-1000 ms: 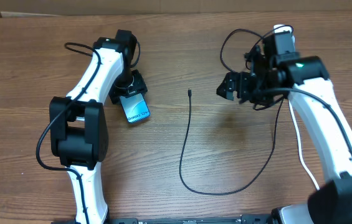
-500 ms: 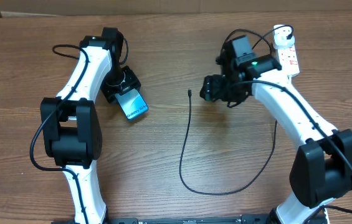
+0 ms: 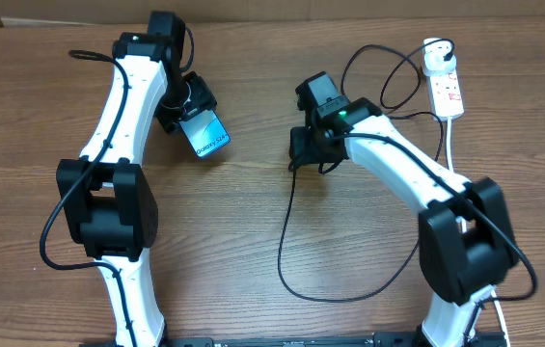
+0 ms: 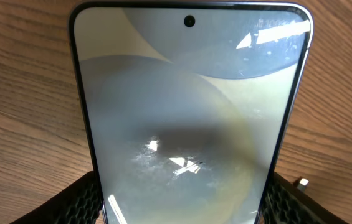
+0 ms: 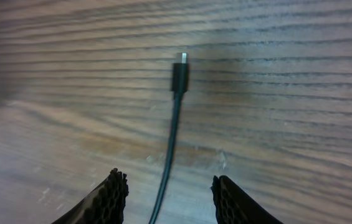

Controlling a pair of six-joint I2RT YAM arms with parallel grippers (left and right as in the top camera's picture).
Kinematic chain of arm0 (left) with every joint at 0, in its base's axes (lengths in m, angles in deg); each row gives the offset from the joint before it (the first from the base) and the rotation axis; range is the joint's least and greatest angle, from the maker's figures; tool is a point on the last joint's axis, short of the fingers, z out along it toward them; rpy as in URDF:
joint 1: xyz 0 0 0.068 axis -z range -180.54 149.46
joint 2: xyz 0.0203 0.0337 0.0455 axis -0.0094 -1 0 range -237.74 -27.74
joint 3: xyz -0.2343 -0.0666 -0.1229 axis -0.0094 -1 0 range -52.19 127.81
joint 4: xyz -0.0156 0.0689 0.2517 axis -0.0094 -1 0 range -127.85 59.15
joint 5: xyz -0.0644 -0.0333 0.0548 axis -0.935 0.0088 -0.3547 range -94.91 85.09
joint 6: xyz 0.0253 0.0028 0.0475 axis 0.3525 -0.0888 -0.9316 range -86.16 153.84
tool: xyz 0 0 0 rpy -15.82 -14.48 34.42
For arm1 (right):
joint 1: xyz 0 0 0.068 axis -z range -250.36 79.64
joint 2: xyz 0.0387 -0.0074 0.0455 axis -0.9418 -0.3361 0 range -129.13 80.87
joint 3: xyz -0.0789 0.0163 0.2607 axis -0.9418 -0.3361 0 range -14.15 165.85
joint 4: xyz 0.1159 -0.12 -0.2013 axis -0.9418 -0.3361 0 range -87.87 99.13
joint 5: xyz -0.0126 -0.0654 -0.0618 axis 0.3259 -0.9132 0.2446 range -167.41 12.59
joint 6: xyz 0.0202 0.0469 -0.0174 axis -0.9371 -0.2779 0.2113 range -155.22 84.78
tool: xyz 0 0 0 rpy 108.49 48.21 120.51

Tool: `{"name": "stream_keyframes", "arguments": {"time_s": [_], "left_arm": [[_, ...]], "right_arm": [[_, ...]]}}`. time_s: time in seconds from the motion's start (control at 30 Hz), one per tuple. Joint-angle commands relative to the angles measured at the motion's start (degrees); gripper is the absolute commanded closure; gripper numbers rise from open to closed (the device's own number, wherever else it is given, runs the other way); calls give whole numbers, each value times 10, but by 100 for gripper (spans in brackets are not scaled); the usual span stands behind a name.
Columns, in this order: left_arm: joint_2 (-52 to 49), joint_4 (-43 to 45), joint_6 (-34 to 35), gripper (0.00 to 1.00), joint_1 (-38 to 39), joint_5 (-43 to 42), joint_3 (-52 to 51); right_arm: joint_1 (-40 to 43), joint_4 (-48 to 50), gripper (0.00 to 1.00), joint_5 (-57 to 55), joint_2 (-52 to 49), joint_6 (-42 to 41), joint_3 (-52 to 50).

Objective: Plug charger to phone and switch on socket

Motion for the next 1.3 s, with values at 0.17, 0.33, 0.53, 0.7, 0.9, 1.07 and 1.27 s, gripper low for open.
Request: {"name": "stream_keyframes", "arguments": {"time_s": [0.17,0.33,0.53,0.7,0.9,1.07,1.27], "left_arm": [[-2,-7,-3,37,-8,-4,21],[-2,-7,-2,37,-9,-4,21],[-2,-7,-2,37,-9,-6,21],[-2,-7,-2,37,-9,-7,21],[-2,-7,-2,37,-9,-7,21],[-2,-7,-2,37,-9,-7,21],[-2,-8,-2,37,-9,-9,21]], "right_arm": [[-10,16,61,-33,-67,-17,59],[-31,17,61,-102,-76,-17,59],[-53,26,67,-148,-79,-18,58],[-56,30,70,-162,-91,-18,58],[-55,30,71,-161,-105,-19,58],[-55,37,72,-150,-106,-19,58],[-52,40,74,-133,-106,-35,58]]}}
